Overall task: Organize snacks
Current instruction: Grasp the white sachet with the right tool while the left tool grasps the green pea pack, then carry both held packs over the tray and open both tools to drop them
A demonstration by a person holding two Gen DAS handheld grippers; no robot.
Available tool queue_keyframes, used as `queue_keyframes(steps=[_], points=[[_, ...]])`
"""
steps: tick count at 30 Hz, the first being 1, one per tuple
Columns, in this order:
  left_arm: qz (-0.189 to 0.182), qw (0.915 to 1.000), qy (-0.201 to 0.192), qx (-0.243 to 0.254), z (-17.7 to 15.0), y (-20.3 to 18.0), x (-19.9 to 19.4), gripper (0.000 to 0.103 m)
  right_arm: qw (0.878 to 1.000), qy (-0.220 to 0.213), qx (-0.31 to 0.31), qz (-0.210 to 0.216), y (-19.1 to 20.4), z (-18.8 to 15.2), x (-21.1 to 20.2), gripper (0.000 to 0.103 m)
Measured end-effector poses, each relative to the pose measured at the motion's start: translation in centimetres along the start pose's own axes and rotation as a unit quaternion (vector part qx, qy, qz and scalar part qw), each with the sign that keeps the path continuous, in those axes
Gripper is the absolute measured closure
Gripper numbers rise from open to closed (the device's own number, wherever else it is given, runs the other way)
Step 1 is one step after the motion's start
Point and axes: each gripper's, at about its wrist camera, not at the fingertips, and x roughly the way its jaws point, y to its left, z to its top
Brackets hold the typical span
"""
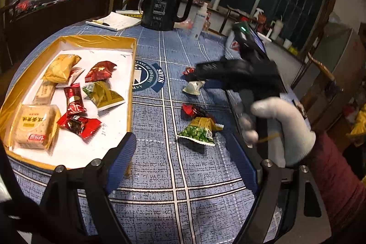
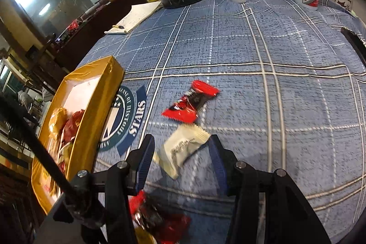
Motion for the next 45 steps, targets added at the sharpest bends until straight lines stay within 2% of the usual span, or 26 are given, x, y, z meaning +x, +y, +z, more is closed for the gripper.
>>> queue_keyframes(steps=[4, 6, 8, 10, 12, 14, 20, 29, 31, 32, 33, 36, 45], points=[[-0.004, 0.9999, 0.009, 0.010, -0.2, -0.3, 0.9, 0.020, 0.999, 0.004, -0.026, -0.037, 1.4, 0.1, 0.9, 0.055], [-0.006, 0.9999, 0.011, 0.008, -0.2, -0.2, 1.2, 0.020, 0.998, 0.003, -0.038, -0.050, 1.6, -0.1, 1.0, 0.062], [-0.010, 0.9999, 0.012, 0.006, -0.1, -0.2, 1.4, 0.021, 0.997, -0.001, -0.051, -0.065, 1.7, -0.3, 1.0, 0.078], [-0.017, 0.9997, 0.014, 0.009, 0.0, -0.3, 1.5, 0.021, 0.996, -0.005, -0.058, -0.065, 1.3, -0.5, 0.8, 0.081], [-0.022, 0.9994, 0.014, 0.022, 0.1, -0.9, 1.5, 0.034, 0.997, -0.005, -0.054, -0.058, 0.8, -0.6, 0.6, 0.081], [-0.033, 0.9983, 0.024, 0.043, 0.2, -1.9, 1.7, 0.042, 0.998, -0.007, -0.048, -0.049, 0.0, -0.9, 0.0, 0.082], [-0.032, 0.9963, 0.051, 0.062, 1.1, -3.3, 4.1, 0.042, 0.999, -0.030, -0.013, -0.005, -2.7, -2.3, -3.4, 0.082], [0.008, 0.9941, 0.096, 0.049, 1.0, -3.1, 9.7, 0.039, 0.997, -0.057, 0.011, 0.050, -4.9, -6.0, -8.1, 0.081], [0.012, 0.9941, 0.092, 0.056, 0.9, -3.4, 9.8, 0.040, 0.997, -0.059, 0.013, 0.056, -5.0, -6.6, -8.7, 0.081], [0.015, 0.9939, 0.092, 0.060, 0.9, -3.6, 9.8, 0.050, 0.996, -0.059, 0.014, 0.060, -5.1, -6.9, -8.8, 0.081], [0.015, 0.9936, 0.093, 0.063, 0.8, -3.8, 9.8, 0.054, 0.996, -0.059, 0.015, 0.063, -5.1, -7.1, -9.0, 0.081], [0.023, 0.9935, 0.090, 0.066, 0.6, -4.1, 9.4, 0.056, 0.996, -0.062, 0.016, 0.065, -5.0, -7.8, -9.4, 0.081], [0.002, 0.9975, 0.049, 0.051, 0.1, -4.2, 5.0, 0.058, 0.995, -0.076, 0.008, 0.067, -3.6, -9.3, -11.1, 0.081]])
